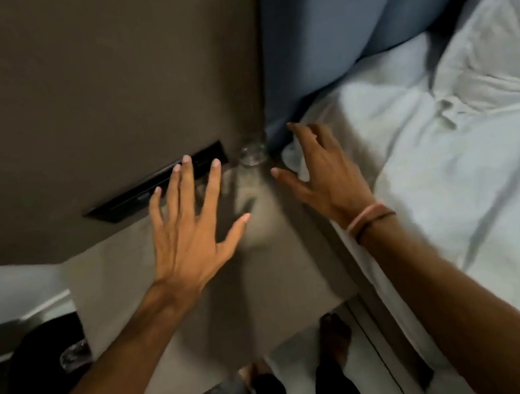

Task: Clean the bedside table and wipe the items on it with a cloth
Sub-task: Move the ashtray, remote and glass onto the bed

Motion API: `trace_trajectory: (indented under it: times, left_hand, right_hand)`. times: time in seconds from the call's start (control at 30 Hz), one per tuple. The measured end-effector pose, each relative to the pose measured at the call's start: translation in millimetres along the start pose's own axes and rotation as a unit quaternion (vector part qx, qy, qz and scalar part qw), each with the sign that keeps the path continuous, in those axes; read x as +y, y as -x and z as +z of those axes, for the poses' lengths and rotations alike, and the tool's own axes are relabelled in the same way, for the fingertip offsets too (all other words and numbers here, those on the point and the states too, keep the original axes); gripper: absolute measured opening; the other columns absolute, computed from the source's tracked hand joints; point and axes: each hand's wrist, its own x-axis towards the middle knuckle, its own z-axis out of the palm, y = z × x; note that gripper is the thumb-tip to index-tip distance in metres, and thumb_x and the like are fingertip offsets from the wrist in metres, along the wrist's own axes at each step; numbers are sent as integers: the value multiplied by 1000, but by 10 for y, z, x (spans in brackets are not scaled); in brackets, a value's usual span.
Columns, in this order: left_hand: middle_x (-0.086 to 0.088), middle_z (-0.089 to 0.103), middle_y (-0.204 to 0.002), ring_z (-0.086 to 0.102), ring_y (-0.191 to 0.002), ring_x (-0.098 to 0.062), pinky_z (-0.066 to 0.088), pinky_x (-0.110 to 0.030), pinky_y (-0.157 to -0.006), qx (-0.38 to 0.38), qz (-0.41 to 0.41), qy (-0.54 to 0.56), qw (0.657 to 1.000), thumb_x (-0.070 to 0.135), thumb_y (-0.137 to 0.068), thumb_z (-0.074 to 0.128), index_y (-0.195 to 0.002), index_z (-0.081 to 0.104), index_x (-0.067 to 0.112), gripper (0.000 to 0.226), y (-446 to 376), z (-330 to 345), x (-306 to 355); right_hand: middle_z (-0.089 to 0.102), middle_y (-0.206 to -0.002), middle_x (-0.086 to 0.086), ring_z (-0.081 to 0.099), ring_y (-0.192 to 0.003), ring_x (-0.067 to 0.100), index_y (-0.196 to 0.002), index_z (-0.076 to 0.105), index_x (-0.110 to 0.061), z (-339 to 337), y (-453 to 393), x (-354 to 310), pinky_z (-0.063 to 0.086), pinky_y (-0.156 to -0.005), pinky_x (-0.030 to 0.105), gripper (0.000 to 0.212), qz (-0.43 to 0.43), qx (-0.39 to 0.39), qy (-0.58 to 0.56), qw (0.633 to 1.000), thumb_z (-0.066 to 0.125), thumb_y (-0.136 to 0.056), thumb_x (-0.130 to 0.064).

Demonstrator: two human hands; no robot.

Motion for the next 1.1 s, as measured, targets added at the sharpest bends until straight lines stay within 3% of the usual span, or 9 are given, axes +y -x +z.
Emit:
trace_trajectory:
  times: [0.2, 0.4, 0.5, 0.57, 0.67, 0.8, 0.83, 0.97, 1.1]
  left_hand:
    - [-19, 20, -165, 27, -150, -34, 31, -58, -115, -48, -40, -13, 998, 69, -92, 36, -158, 16, 24, 83, 389, 122, -642]
    - [-20, 29, -161, 37, -145, -35, 35, -59, -112, -42, -41, 3, 998, 67, -94, 35, -158, 19, 22, 79, 368, 210, -644]
    - [-18, 30, -161, 38, -144, -34, 33, -58, -114, -28, -31, 16, 999, 65, -96, 36, -157, 22, 21, 77, 268, 187, -578]
    - [-17, 30, -161, 38, -145, -33, 32, -57, -114, -19, -23, 32, 999, 65, -97, 34, -157, 23, 21, 75, 158, 129, -493]
    - [-14, 33, -160, 39, -144, -32, 31, -54, -114, 20, -22, 74, 997, 62, -99, 30, -156, 28, 21, 70, -30, -23, -326]
    - [-13, 34, -160, 37, -144, -30, 34, -54, -112, 97, 22, 107, 989, 60, -101, 29, -155, 28, 23, 65, -404, -279, 204]
    - [-13, 34, -160, 37, -145, -30, 34, -55, -112, 109, 40, 110, 987, 60, -102, 30, -155, 28, 23, 65, -470, -333, 332]
    - [-14, 33, -161, 37, -146, -30, 32, -55, -113, 135, 128, 119, 975, 60, -101, 34, -155, 30, 21, 66, -720, -528, 1191]
    - [-13, 29, -163, 33, -148, -29, 29, -55, -116, 93, 161, 114, 976, 62, -101, 28, -156, 29, 23, 67, -802, -577, 1907]
  right_hand:
    - [40, -142, 17, 50, -126, 42, -149, 35, -21, 751, -580, -248, 49, -102, 50, 76, 34, -133, 29, 990, 73, -86, -38]
    - [43, -134, 20, 53, -116, 47, -135, 41, -14, 1139, -741, -260, 53, -87, 53, 54, 40, -38, 47, 997, 69, -89, -21]
    - [50, -130, 20, 57, -110, 43, -137, 40, -11, 1122, -631, -227, 50, -84, 44, 55, 40, -11, -6, 999, 68, -90, -22]
    - [59, -122, 16, 61, -105, 36, -133, 42, -9, 955, -454, -197, 46, -81, 31, 59, 54, 38, -108, 992, 73, -87, -28]
    - [68, -105, 2, 66, -93, 20, -121, 47, -12, 575, -103, -151, 53, -82, 34, 55, 71, 130, -201, 968, 74, -86, -44]
    - [65, -78, -11, 65, -69, 0, -110, 53, -16, -176, 277, 112, 49, -63, 16, 42, 110, 270, -236, 927, 67, -90, -51]
    - [65, -75, -9, 66, -66, 1, -108, 54, -16, -337, 329, 181, 49, -61, 18, 40, 128, 293, -248, 914, 66, -91, -51]
    - [72, -74, 1, 72, -64, 16, -97, 55, -24, -1090, 609, 825, 59, -73, 47, 32, 222, 344, -273, 870, 63, -90, -55]
    - [73, -83, 12, 72, -81, 33, -90, 60, -16, -1539, 725, 1590, 56, -85, 54, 45, 314, 349, -272, 840, 61, -86, -60]
